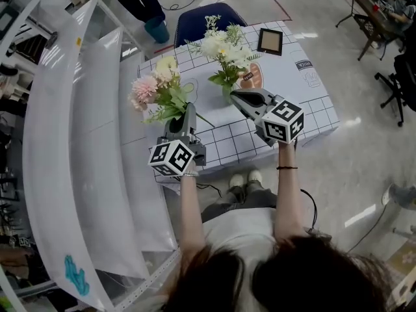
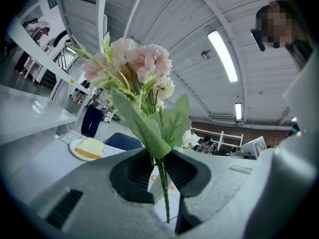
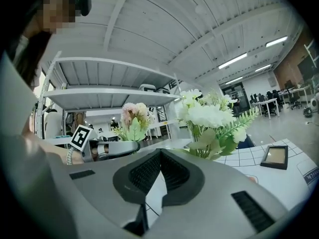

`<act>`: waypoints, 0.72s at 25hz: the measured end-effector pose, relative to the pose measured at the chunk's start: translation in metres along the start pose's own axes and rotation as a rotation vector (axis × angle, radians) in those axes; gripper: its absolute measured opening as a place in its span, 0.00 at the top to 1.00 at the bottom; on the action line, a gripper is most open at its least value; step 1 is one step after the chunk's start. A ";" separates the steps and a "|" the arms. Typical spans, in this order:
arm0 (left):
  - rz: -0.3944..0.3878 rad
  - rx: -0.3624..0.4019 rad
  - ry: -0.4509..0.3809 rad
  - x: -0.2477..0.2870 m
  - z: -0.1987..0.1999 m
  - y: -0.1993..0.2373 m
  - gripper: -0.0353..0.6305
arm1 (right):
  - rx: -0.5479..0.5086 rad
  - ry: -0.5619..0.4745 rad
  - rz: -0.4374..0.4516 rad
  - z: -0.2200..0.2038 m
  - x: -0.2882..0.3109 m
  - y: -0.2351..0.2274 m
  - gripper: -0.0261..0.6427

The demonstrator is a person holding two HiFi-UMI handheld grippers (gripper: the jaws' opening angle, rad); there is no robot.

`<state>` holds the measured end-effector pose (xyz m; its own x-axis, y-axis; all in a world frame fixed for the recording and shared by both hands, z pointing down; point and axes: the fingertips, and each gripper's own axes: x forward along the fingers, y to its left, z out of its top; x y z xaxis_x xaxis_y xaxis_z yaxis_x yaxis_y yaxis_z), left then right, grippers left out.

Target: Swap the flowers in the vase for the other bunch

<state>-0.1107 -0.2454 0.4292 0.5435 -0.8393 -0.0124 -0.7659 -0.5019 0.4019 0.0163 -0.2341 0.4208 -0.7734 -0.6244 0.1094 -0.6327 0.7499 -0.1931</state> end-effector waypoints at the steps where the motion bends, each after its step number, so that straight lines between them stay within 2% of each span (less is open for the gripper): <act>1: -0.002 0.001 -0.001 -0.001 0.000 0.000 0.85 | -0.002 0.002 0.002 0.000 0.000 0.001 0.95; 18: -0.061 0.005 0.014 -0.009 0.002 0.003 0.85 | -0.003 -0.001 -0.029 -0.006 0.006 0.012 0.95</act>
<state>-0.1191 -0.2401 0.4284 0.5936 -0.8044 -0.0238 -0.7331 -0.5526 0.3963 0.0038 -0.2282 0.4248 -0.7547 -0.6461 0.1135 -0.6549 0.7321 -0.1874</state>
